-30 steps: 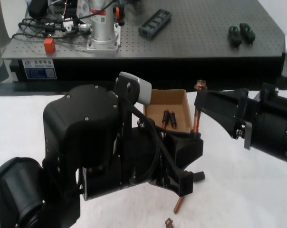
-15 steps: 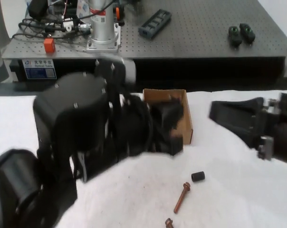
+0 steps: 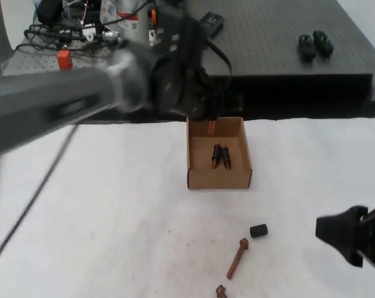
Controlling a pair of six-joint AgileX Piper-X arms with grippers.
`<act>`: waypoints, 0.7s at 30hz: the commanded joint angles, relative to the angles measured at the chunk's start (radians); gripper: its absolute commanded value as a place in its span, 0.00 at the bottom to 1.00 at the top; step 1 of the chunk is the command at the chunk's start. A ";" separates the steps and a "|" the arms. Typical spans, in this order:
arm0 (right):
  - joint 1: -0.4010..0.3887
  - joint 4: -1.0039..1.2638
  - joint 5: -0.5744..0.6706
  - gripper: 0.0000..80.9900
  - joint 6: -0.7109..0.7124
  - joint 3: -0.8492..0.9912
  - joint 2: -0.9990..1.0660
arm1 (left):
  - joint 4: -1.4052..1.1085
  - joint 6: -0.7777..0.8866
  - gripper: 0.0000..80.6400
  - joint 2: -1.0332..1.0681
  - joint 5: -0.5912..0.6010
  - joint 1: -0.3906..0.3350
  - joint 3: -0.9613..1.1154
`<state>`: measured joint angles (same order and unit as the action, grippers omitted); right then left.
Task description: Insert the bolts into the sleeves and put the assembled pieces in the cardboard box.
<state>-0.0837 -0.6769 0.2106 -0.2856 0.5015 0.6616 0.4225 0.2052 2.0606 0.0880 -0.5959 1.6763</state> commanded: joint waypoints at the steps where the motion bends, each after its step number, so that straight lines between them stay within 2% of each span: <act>1: 0.003 -0.014 -0.021 0.50 0.018 0.001 0.052 | 0.164 -0.063 0.01 0.127 -0.033 0.002 0.200; 5: -0.001 -0.027 -0.016 0.50 0.018 0.001 0.126 | 0.280 -0.078 0.01 0.268 -0.033 0.003 0.379; 10: -0.001 -0.025 -0.014 0.50 0.022 0.001 0.189 | 0.298 -0.077 0.01 0.325 -0.033 0.006 0.409; 12: -0.001 -0.013 0.004 0.50 0.059 0.001 0.212 | 0.307 -0.077 0.09 0.332 -0.033 0.007 0.409; 17: -0.021 0.011 0.051 0.50 0.062 0.017 0.308 | 0.307 -0.074 0.38 0.328 -0.035 0.014 0.409; 19: -0.056 0.034 0.033 0.50 0.062 0.029 0.362 | 0.315 -0.074 0.41 0.318 -0.035 0.016 0.409; 21: -0.097 0.082 -0.012 0.50 0.062 0.046 0.416 | 0.341 -0.074 0.40 0.295 -0.035 0.016 0.409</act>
<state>-0.1690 -0.6274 0.2100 -0.2353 0.5306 1.0640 0.7360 0.1474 2.4002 0.0657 -0.5901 2.0653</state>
